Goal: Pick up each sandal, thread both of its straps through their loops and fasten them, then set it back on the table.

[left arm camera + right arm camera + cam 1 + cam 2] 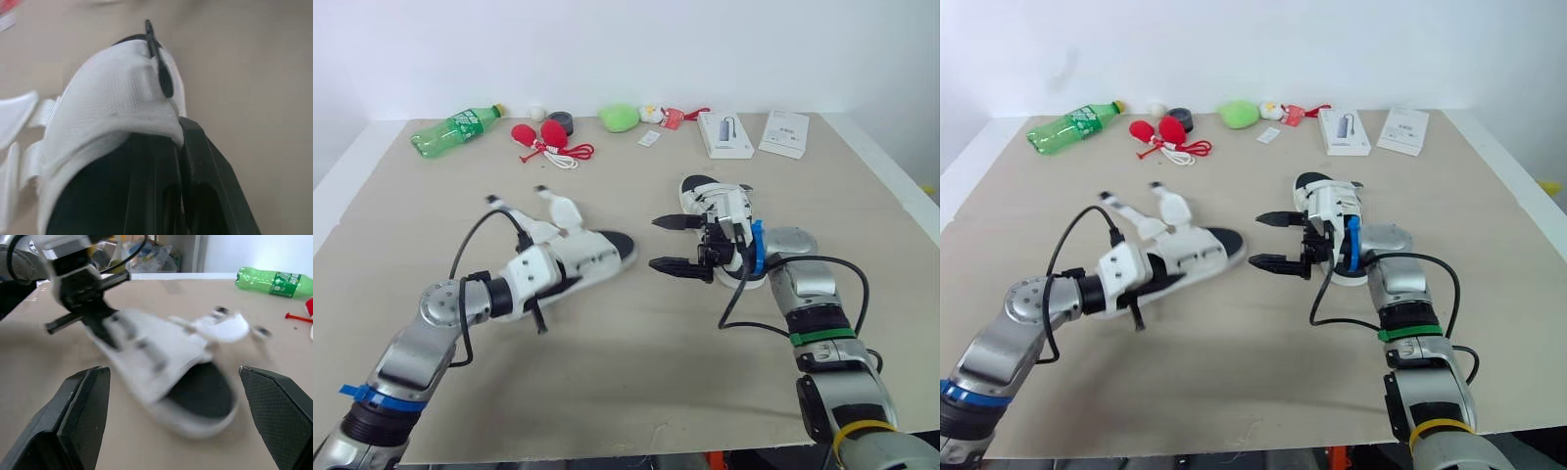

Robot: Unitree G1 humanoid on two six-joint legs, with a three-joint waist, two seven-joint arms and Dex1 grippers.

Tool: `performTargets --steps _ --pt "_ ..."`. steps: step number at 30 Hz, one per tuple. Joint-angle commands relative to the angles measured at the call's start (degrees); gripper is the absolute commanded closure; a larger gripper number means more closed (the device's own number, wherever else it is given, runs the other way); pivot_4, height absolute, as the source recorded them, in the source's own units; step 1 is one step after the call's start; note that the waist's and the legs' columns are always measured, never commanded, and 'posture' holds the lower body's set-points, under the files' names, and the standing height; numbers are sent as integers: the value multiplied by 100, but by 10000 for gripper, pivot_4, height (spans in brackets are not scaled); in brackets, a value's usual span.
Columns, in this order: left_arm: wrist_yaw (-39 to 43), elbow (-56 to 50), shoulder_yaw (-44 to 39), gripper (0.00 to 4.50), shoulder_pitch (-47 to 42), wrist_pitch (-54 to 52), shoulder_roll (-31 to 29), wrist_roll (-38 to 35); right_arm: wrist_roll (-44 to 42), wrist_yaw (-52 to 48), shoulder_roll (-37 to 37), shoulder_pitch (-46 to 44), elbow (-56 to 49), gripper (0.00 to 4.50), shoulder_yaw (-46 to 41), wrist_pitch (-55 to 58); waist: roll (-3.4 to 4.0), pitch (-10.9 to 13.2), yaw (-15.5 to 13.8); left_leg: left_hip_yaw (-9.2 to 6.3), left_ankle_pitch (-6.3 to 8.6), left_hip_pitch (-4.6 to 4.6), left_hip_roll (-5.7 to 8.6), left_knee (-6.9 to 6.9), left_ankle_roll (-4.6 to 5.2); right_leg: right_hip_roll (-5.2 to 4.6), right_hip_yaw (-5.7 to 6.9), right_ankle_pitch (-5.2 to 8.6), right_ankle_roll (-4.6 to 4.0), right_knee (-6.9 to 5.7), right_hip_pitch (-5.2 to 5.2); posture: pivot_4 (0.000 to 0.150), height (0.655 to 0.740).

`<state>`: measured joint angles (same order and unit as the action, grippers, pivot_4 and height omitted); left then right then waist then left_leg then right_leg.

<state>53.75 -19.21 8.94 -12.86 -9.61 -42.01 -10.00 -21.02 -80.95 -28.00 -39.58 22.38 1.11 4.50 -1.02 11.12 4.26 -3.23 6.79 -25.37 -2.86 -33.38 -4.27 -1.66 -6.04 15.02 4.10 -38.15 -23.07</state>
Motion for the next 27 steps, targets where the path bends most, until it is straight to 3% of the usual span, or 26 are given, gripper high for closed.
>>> performTargets --steps 1,8,22,25,26,27 --pt "759 -39 252 44099 -203 1177 -259 167 -175 -110 -305 289 -601 0 -107 216 0 0 0 2 0 1 0 0 0 -1 -2 5 -9 0 0 1500 7400" --pt "1144 374 585 44099 -231 2180 -242 445 -291 -289 -724 700 -1025 0 -122 525 -2 1 -3 12 -4 0 1 -11 6 -3 -15 6 -16 0 1 1500 7400" --pt "970 329 665 44099 -79 2095 -44 559 -231 -476 -840 591 -910 0 79 532 -2 1 1 11 -4 0 0 -14 11 -1 -16 4 -11 -2 3 1500 7400" --pt "967 204 580 39755 22 1972 -122 515 -191 -601 -855 497 -808 0 150 464 -1 1 1 11 -4 0 0 -15 12 0 -16 3 -11 -2 4 1500 7400" --pt "990 150 565 35472 36 1930 -150 483 -183 -626 -848 457 -770 0 163 459 -1 1 1 11 -4 1 0 -15 12 0 -16 3 -11 -2 4 1500 7400" --pt "1004 91 539 33954 52 1905 -185 455 -168 -636 -833 407 -729 0 178 456 -1 1 1 11 -5 1 0 -15 13 0 -16 3 -11 -2 4 1500 7400"
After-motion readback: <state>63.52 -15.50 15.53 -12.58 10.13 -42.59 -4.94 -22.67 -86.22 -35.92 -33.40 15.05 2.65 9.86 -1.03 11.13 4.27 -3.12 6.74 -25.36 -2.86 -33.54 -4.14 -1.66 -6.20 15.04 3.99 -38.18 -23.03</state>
